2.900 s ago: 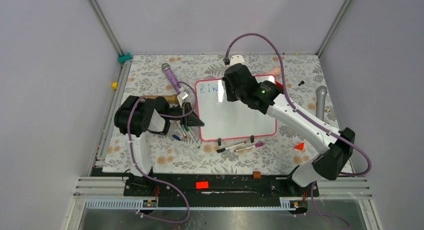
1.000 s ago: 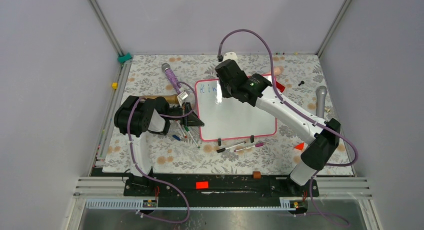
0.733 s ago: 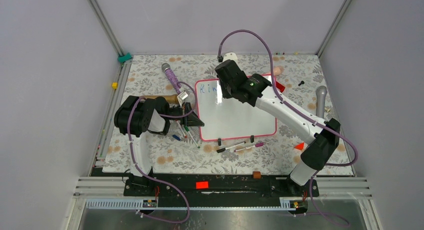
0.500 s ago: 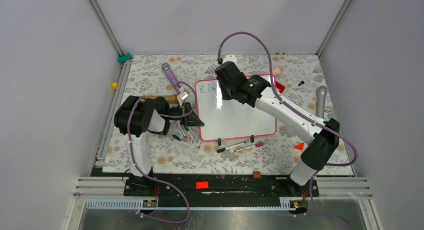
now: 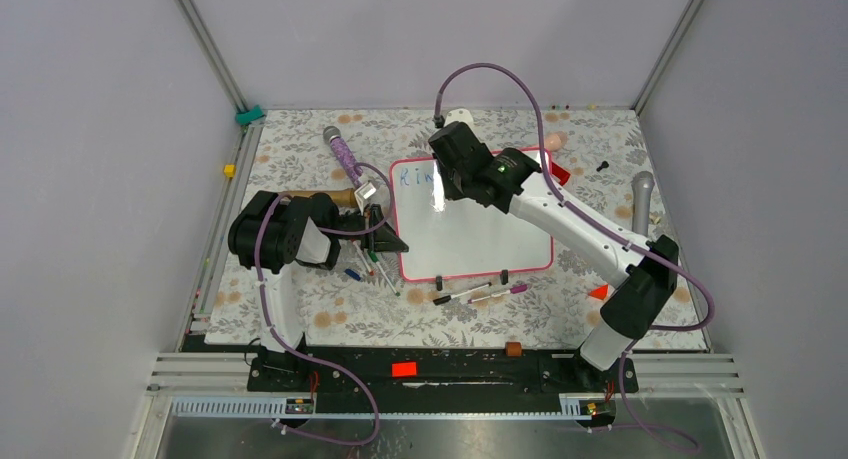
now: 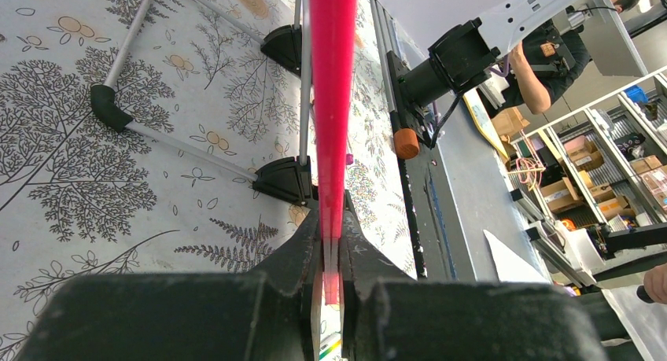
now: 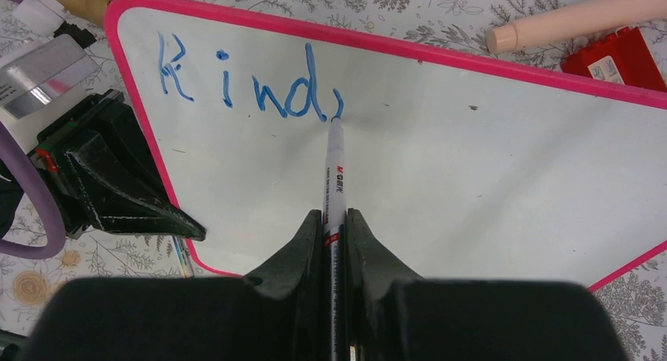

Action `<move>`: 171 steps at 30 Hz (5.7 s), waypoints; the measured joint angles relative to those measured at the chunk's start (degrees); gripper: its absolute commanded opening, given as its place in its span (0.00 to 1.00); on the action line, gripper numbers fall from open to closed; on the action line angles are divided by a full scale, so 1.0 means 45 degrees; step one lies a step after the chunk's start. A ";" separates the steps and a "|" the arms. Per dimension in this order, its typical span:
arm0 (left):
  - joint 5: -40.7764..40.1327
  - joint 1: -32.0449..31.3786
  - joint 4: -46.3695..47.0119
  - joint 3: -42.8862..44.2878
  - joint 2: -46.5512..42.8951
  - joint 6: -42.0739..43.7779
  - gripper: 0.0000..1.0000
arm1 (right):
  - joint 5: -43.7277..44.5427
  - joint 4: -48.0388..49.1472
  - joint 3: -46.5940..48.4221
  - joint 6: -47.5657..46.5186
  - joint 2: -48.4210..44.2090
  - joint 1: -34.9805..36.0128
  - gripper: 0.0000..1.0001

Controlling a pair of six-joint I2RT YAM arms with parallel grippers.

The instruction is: Write a sentence on the whiteboard

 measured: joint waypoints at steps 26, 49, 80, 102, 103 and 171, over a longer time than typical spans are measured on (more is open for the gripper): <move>0.0005 0.0000 0.0010 0.0000 0.0000 0.0034 0.00 | 0.0413 -0.0389 0.0801 -0.0131 0.0379 -0.0029 0.00; -0.0005 0.0000 0.0005 0.0000 0.0000 0.0029 0.00 | 0.0670 -0.0389 0.0811 -0.0121 0.0379 -0.0087 0.00; 0.0019 0.0000 0.0039 0.0000 0.0000 0.0078 0.00 | 0.0257 -0.0131 -0.0180 0.0253 -0.0418 -0.0223 0.00; 0.0024 -0.0010 0.0053 0.0000 0.0000 0.0092 0.00 | 0.0238 0.0291 -0.0432 0.0243 -0.0869 -0.0466 0.00; 0.0024 -0.0010 0.0058 0.0000 0.0000 0.0092 0.00 | 0.0238 0.0291 -0.0432 0.0248 -0.0816 -0.0466 0.00; 0.0000 -0.0010 0.0015 0.0000 0.0000 -0.0063 0.00 | -0.0097 -0.0495 0.0646 0.0306 0.0078 -0.0845 0.00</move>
